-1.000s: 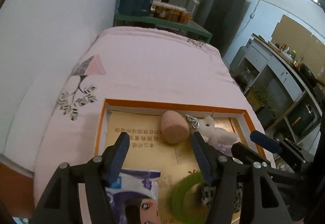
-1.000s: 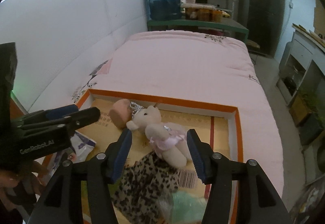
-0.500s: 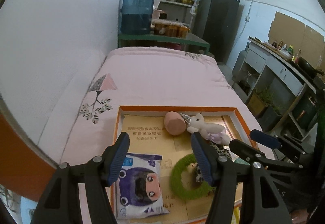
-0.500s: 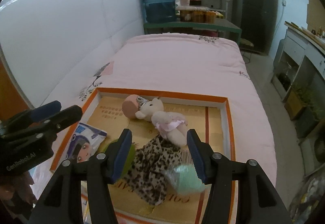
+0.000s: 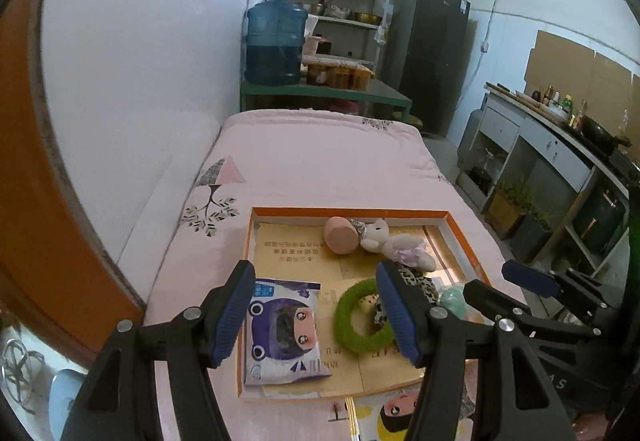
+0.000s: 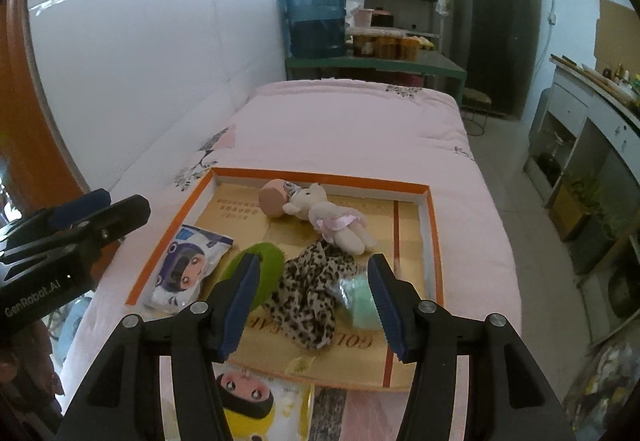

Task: Organize soft objects
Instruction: 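Withdraw both open tools from the box back toward the pile, then grasp the white tissue pack with the left tool while the right tool grasps the green-printed wipes pack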

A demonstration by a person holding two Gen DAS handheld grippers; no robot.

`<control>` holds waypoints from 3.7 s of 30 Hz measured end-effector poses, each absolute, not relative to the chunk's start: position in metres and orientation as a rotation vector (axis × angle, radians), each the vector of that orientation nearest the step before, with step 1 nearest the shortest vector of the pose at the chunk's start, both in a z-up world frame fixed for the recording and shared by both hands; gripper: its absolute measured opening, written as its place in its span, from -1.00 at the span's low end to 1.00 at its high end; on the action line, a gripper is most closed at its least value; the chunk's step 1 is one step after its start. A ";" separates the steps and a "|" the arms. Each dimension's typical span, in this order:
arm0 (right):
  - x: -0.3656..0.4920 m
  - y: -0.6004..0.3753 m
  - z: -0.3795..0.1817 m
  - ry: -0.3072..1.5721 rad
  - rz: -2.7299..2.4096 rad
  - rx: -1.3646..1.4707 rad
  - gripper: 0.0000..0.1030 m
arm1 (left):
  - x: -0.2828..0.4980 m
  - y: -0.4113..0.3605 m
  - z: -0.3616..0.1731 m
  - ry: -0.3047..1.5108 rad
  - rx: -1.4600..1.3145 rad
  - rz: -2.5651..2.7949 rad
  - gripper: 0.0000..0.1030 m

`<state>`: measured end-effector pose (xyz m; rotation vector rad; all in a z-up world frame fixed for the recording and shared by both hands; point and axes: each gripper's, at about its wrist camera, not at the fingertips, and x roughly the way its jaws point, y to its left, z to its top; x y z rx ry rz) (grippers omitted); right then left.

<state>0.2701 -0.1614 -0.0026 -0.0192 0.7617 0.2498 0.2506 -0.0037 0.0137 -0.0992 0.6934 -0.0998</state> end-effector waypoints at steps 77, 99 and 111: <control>0.070 -0.186 -0.078 0.788 0.270 0.100 0.12 | 0.106 -0.043 -0.064 0.716 -0.073 -0.487 -0.55; 0.088 -0.114 -0.104 0.948 0.294 0.214 0.48 | 0.083 0.012 -0.029 0.550 -0.184 -0.420 -0.59; 0.099 -0.101 -0.104 0.886 0.141 0.238 0.48 | 0.074 0.033 -0.029 0.526 -0.237 -0.434 -0.58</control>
